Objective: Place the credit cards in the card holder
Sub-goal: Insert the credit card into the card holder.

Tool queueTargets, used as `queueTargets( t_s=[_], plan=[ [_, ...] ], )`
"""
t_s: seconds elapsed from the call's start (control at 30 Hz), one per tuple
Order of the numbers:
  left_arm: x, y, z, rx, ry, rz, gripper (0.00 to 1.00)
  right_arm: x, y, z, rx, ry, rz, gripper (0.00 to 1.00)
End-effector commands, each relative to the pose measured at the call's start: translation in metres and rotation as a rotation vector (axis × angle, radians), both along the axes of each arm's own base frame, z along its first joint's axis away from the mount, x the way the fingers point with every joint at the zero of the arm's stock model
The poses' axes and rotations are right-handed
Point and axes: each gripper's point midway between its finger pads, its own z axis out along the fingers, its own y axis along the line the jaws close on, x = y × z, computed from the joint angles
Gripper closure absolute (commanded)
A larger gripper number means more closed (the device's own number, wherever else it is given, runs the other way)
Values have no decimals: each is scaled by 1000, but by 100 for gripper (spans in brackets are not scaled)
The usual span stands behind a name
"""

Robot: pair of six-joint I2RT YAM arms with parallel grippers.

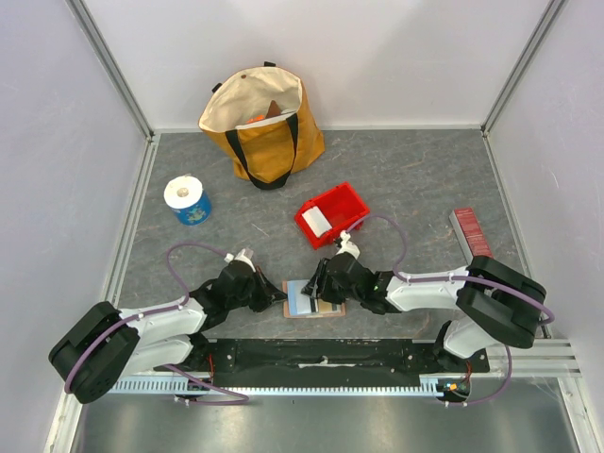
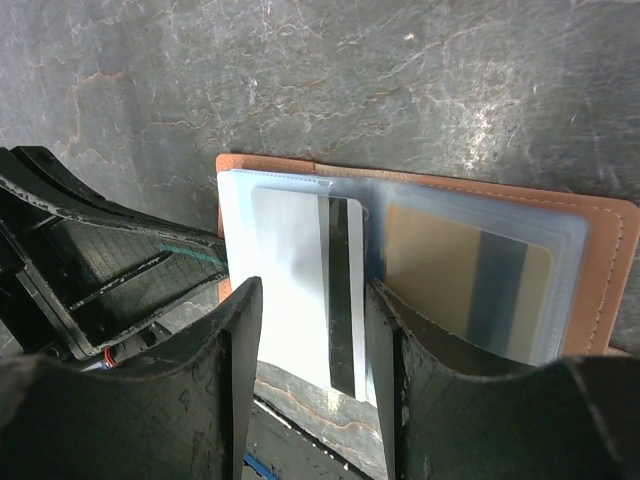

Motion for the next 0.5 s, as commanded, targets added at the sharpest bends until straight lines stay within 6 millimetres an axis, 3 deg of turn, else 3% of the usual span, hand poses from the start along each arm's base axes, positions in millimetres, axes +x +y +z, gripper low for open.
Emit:
queueTargets(
  t_s=[0.0, 0.47],
  plan=[
    [0, 3, -3, 3, 9, 21, 98, -16, -10, -15, -92, 65, 35, 48],
    [2, -1, 1, -2, 4, 9, 98, -13, 26, 9, 18, 14, 140, 64]
  ],
)
